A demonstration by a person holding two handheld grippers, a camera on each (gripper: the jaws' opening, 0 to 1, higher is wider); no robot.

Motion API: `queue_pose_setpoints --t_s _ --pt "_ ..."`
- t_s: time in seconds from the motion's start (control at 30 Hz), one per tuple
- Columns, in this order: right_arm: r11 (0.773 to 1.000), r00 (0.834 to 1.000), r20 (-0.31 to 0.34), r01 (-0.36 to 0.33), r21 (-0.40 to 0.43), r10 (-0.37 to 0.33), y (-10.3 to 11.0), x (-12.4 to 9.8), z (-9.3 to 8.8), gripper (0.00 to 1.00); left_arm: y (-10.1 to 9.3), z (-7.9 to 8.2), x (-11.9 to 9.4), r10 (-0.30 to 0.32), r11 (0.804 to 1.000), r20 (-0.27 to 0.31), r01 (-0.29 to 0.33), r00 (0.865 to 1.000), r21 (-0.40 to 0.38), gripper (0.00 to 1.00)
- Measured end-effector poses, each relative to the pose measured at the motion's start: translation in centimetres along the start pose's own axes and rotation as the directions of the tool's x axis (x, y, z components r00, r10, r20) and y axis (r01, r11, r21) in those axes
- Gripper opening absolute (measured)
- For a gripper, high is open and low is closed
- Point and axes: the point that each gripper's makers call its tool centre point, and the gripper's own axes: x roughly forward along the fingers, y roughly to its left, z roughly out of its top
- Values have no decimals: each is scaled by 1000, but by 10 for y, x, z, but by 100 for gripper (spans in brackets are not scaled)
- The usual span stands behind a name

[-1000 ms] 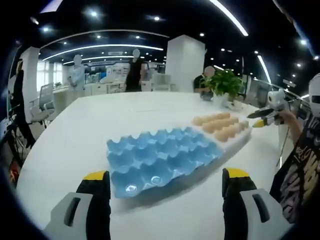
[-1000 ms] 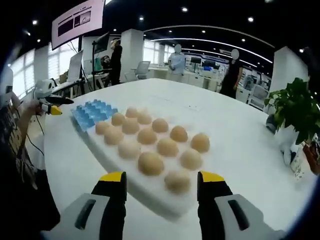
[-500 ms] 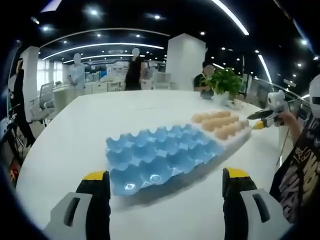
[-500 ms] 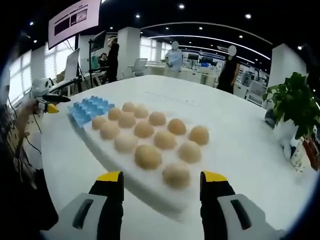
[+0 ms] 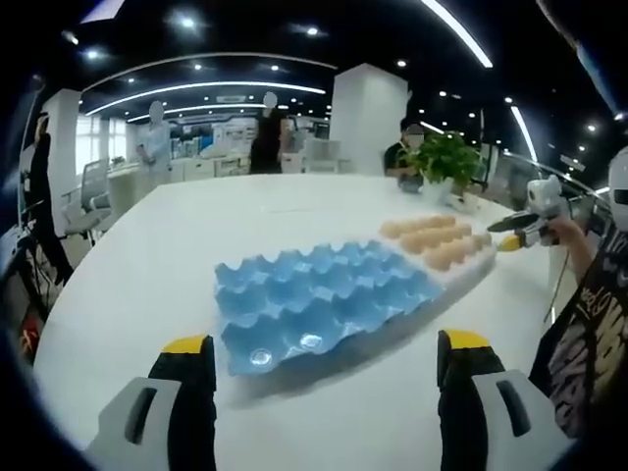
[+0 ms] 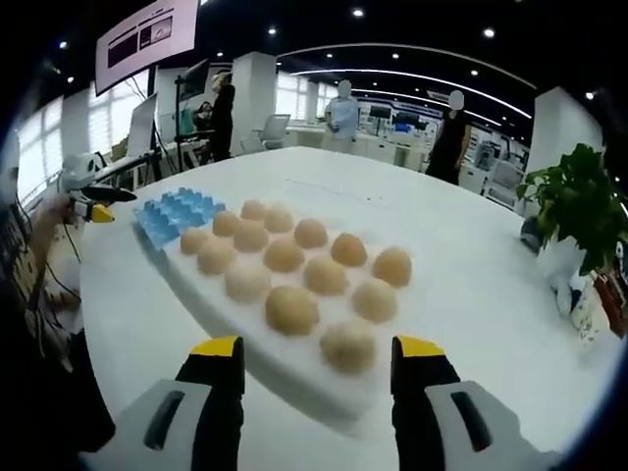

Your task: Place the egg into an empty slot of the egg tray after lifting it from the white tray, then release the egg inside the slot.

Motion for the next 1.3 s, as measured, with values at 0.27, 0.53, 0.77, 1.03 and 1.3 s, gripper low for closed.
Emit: queue_pose_setpoints --t_s 0.27,0.53,0.77,1.03,1.3 --pt "1000 1000 -5 2 -19 -2 -1 1 -1 58 -1 1 -2 1 1000 8 -1 1000 6 95" --pt "1000 1000 -8 11 -21 -12 -5 3 -2 57 -2 -1 -2 1 1000 5 -1 1000 3 95" --pt "999 1000 -17 25 -22 -26 -11 6 -3 54 0 -3 -2 3 1000 3 -3 1000 3 95" --pt "1000 1000 -21 20 2 -20 -16 14 -6 50 1 -2 -3 6 1000 9 -6 1000 7 94" --pt "1000 1000 -21 22 19 -21 -21 19 -10 44 -1 -2 -4 2 1000 14 -2 1000 7 93"
